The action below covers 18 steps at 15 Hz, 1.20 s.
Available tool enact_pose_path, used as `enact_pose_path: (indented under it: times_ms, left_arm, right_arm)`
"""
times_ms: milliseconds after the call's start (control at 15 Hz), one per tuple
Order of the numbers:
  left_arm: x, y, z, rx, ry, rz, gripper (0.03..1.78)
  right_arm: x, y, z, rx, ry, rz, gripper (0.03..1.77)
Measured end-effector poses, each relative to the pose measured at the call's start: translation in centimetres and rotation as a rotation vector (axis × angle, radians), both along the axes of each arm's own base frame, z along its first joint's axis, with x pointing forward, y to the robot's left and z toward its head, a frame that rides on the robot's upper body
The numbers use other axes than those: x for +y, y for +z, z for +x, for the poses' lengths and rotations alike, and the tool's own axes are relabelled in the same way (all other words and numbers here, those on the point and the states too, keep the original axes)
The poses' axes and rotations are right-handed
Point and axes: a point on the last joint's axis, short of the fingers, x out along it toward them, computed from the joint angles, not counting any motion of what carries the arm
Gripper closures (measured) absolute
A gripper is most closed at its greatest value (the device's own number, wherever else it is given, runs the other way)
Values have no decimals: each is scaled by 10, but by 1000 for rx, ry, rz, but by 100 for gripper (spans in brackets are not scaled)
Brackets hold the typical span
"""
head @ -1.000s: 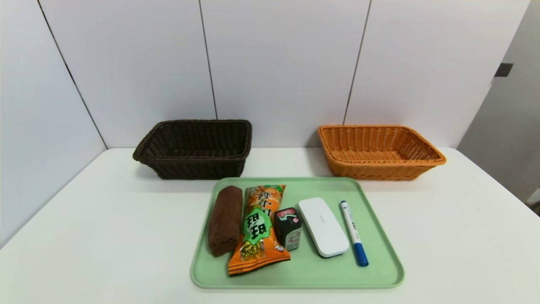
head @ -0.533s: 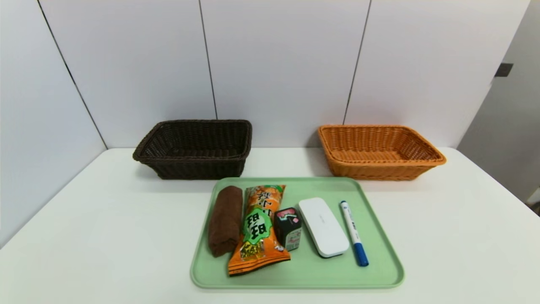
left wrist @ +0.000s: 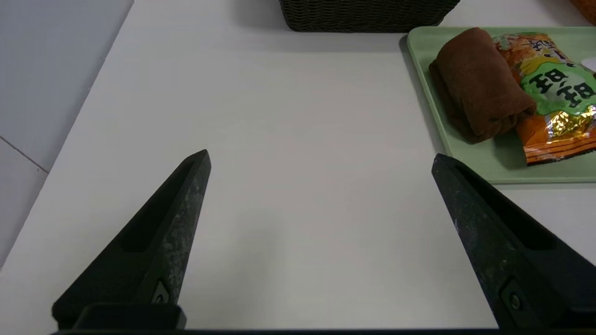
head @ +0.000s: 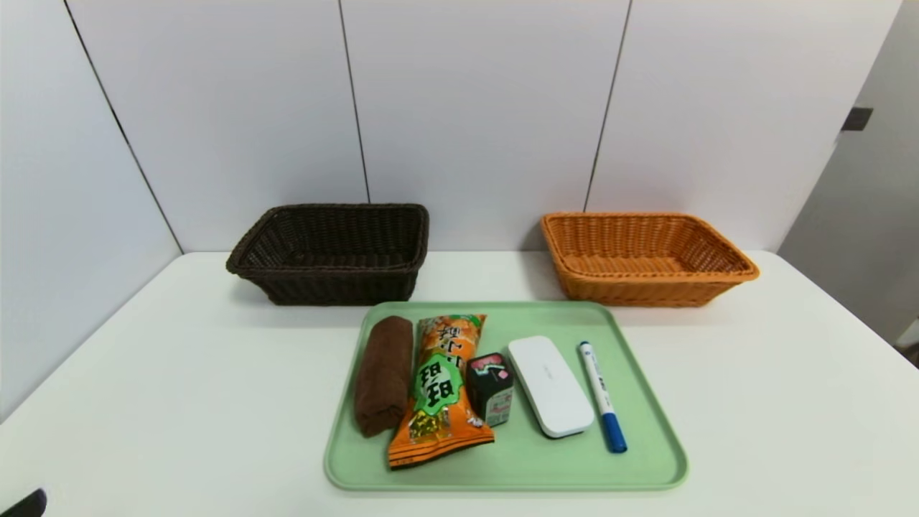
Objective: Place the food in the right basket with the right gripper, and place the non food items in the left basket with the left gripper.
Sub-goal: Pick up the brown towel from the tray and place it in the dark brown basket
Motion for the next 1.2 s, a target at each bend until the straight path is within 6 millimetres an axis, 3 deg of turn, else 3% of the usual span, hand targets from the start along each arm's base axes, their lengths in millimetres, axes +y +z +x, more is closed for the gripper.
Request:
enact_pose_path:
  times_ms: [267,533,867,1200]
  left_arm:
    - [-1,37,61,86,-15,-14,12]
    - [-4,53,117,165,-51,-52,12]
    - [-9,64,157,230,-162,-116,12]
    - [-26,68,188,277,-340,-150,12]
  right_arm:
    - [0,31,41,133,0,6,9]
    - [1,57,101,267,45,18,9]
    - [4,67,174,382,203,33,9]
    - [16,65,202,406,359,-49,9]
